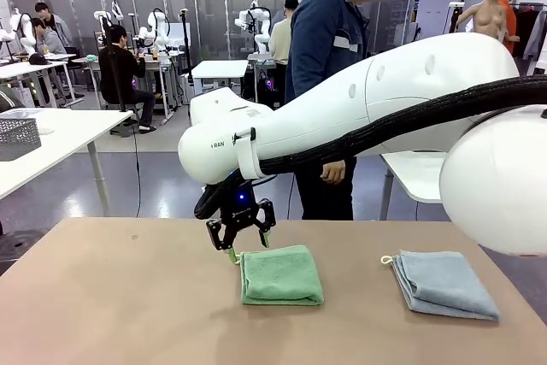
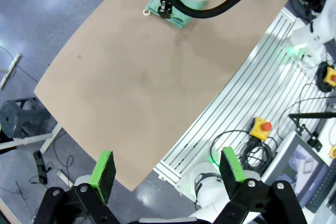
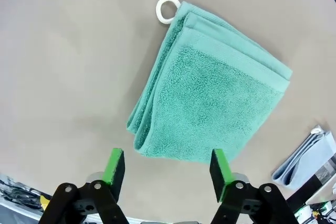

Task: Fold the towels and place them in the basket.
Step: When a person lays out a Towel with hook on the table, fold it in half twice, then stack the folded Towel with hook on the right side of the table.

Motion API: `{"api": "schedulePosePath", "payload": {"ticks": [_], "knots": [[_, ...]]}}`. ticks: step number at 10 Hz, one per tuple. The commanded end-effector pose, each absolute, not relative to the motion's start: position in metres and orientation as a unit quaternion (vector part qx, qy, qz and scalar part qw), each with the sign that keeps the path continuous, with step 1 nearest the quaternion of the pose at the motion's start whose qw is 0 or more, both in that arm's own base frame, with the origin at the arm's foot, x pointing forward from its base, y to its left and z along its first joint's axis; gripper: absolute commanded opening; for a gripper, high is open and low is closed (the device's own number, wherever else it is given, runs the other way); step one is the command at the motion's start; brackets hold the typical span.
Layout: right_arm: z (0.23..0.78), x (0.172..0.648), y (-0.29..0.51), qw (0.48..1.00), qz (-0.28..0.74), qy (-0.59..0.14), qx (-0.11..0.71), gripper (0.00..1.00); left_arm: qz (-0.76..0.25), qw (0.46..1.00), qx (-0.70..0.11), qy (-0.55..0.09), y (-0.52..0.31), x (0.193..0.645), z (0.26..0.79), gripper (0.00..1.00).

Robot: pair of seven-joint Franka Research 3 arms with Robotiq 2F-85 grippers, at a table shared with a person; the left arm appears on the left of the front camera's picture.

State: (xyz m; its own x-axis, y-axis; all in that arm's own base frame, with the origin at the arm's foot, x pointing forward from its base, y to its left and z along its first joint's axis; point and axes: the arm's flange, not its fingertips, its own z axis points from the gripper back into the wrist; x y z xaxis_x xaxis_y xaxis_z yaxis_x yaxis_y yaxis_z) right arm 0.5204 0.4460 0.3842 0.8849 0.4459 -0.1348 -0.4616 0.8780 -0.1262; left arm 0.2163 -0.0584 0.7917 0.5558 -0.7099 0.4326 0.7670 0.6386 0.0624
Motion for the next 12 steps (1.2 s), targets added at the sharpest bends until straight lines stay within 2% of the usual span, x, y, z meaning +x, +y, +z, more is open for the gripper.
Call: {"api": "schedulePosePath", "payload": {"ticks": [1,10,12], "knots": [[0.385,0.522,0.446,0.967,0.235,0.051,-0.082,0.82,-0.420,0.880,-0.067,-0.213,-0.058,0.215,0.792,1.00],[0.385,0.522,0.446,0.968,0.233,0.051,-0.077,0.82,-0.420,0.880,-0.067,-0.213,-0.058,0.215,0.792,1.00],[0.413,0.479,0.385,0.974,0.221,0.047,-0.027,0.82,-0.420,0.880,-0.067,-0.213,-0.058,0.215,0.792,1.00]]}}
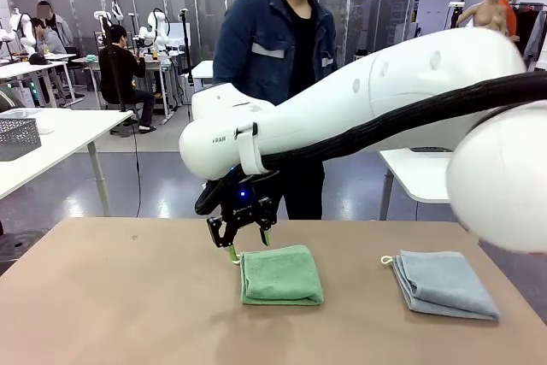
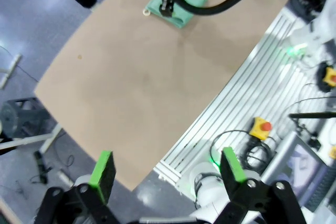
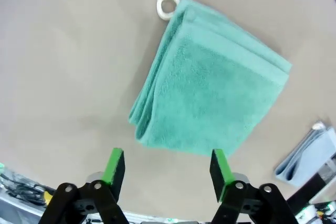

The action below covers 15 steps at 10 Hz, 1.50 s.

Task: Fold the towels and place them in the basket.
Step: Stack the folded Towel with hook on the right side of the table.

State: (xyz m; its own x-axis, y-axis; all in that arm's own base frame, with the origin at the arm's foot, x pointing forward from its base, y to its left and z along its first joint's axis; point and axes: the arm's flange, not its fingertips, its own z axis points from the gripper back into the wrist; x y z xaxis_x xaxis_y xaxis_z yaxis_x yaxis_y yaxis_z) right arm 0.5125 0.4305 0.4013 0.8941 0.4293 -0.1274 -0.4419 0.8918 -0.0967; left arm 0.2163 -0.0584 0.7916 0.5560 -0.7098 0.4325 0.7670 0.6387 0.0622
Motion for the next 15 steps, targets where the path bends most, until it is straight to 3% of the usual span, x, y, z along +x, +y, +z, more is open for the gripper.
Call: {"api": "schedulePosePath", "payload": {"ticks": [1,3,9,15], "knots": [[0.419,0.463,0.335,0.978,0.205,0.043,0.025,0.82,-0.420,0.880,-0.067,-0.213,-0.058,0.215,0.792,1.00],[0.406,0.461,0.281,0.976,0.178,0.052,0.111,0.82,-0.420,0.880,-0.067,-0.213,-0.058,0.215,0.792,1.00],[0.325,0.524,0.151,0.926,0.125,0.030,0.355,0.82,-0.420,0.880,-0.067,-0.213,-0.058,0.215,0.792,1.00],[0.269,0.550,0.162,0.915,0.086,-0.005,0.394,0.82,-0.420,0.880,-0.067,-0.213,-0.058,0.215,0.792,1.00]]}}
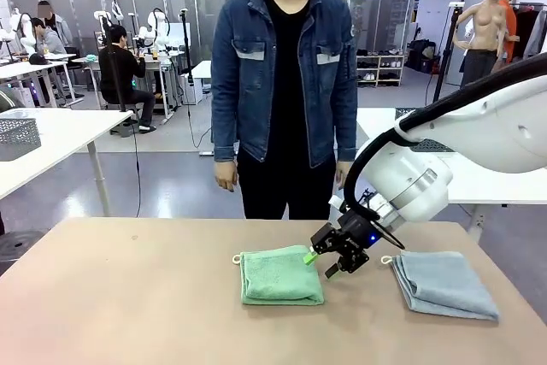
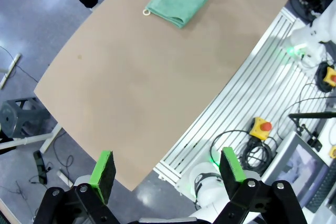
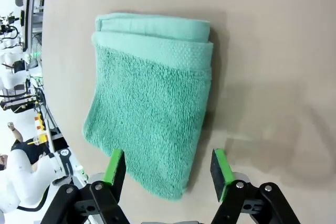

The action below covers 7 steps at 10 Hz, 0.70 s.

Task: Fold the towels and place them in the basket.
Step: Stack the folded Towel with hook on the right side of the table.

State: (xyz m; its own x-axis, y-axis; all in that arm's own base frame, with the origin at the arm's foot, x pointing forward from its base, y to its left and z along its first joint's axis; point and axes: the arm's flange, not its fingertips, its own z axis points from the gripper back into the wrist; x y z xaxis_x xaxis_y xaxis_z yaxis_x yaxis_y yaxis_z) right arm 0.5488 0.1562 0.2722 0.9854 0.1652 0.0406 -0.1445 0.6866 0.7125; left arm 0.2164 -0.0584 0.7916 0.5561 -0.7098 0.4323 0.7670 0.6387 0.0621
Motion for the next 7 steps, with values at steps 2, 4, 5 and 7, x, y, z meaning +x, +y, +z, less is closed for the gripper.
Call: {"api": "schedulePosePath", "payload": {"ticks": [2,4,5,7], "knots": [[0.263,0.549,0.170,0.913,0.081,-0.003,0.399,0.82,-0.420,0.880,-0.067,-0.213,-0.058,0.215,0.792,1.00],[0.258,0.548,0.176,0.914,0.071,0.007,0.399,0.82,-0.420,0.880,-0.067,-0.213,-0.058,0.215,0.792,1.00],[0.256,0.547,0.179,0.914,0.068,0.007,0.399,0.82,-0.420,0.880,-0.067,-0.213,-0.058,0.215,0.792,1.00],[0.256,0.543,0.184,0.914,0.059,0.001,0.401,0.72,-0.420,0.880,-0.067,-0.213,-0.058,0.215,0.792,1.00]]}}
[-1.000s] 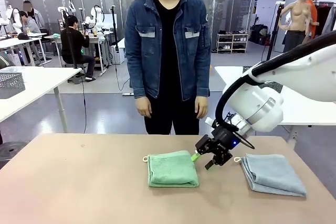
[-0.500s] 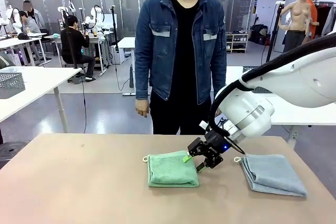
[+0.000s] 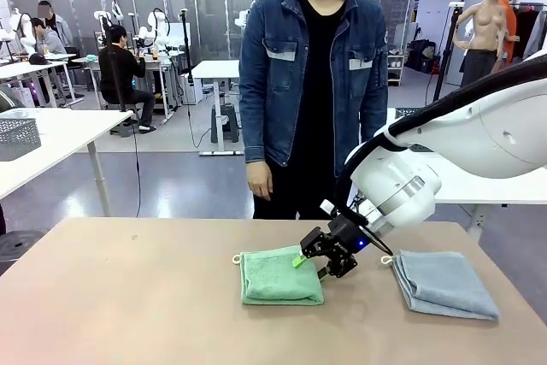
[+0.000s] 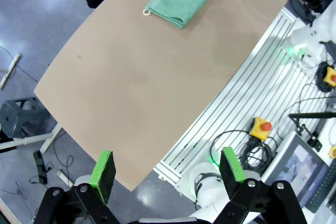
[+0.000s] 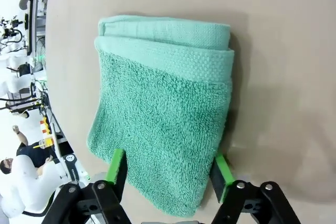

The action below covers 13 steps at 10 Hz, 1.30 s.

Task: Fold the towels and place them in the basket.
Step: Stack the folded Towel with hook on the right side of the table.

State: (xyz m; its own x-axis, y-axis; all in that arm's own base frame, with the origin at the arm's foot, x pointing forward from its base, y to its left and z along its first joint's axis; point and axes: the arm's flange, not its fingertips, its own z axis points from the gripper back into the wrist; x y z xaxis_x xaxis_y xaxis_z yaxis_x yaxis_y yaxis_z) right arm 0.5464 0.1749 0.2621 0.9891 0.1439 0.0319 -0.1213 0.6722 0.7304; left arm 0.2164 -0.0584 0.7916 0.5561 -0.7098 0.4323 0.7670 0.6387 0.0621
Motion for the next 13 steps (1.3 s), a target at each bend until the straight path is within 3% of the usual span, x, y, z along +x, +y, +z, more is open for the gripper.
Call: {"api": "schedulePosePath", "payload": {"ticks": [1,3,13], "knots": [[0.254,0.542,0.184,0.917,0.041,0.003,0.396,0.23,-0.420,0.880,-0.067,-0.213,-0.058,0.215,0.792,1.00],[0.251,0.540,0.185,0.917,0.037,-0.005,0.398,0.00,-0.420,0.880,-0.067,-0.213,-0.058,0.215,0.792,1.00],[0.252,0.538,0.187,0.917,0.038,-0.002,0.396,0.00,-0.420,0.880,-0.067,-0.213,-0.058,0.215,0.792,1.00]]}}
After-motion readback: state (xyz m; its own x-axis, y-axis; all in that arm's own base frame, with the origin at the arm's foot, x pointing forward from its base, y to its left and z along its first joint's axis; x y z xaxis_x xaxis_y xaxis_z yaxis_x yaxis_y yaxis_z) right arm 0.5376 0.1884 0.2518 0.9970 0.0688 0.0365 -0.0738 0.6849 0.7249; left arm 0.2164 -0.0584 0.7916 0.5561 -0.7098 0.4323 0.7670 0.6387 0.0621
